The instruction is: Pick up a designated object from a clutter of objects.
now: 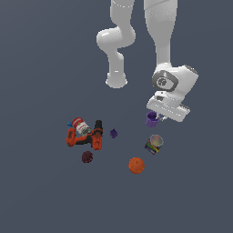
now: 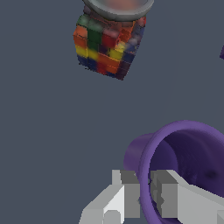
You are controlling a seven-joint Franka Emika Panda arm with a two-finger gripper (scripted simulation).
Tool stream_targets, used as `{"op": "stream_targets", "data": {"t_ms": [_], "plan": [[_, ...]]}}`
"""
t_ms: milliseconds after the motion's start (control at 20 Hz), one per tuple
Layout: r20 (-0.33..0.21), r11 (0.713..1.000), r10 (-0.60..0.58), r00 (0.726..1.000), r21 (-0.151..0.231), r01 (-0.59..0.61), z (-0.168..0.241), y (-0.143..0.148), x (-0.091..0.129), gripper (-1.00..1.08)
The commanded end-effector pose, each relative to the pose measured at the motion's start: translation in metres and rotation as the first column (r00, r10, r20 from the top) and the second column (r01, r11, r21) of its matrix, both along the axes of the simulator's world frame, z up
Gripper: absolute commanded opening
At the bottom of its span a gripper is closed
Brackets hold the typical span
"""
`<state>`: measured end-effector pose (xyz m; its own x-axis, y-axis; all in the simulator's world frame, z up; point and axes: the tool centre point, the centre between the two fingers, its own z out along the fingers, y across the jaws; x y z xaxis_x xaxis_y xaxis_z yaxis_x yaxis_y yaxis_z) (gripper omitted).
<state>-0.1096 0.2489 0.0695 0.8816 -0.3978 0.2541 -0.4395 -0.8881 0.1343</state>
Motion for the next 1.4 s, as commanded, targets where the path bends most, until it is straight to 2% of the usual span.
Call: {"op": "stream_targets", "data": {"t_ms": [0,300,650,950,1350], "plan": [[0.000,1.000,0.000,1.000,0.000,0.000,0.000,0.000,0.000,-1.00],[0.000,1.000,0.000,1.000,0.000,0.000,0.012,-0.004,0.003,-1.00],[-0.001,1.000,0.001,1.000,0.000,-0.001,0.046,-0.016,0.011,-1.00],[-0.003,1.000,0.001,1.000,0.002,-0.001,0.095,-0.033,0.023,-1.00],[-0.005,1.000,0.003,1.000,0.007,-0.003,0.180,-0.063,0.044,-1.00]]}}
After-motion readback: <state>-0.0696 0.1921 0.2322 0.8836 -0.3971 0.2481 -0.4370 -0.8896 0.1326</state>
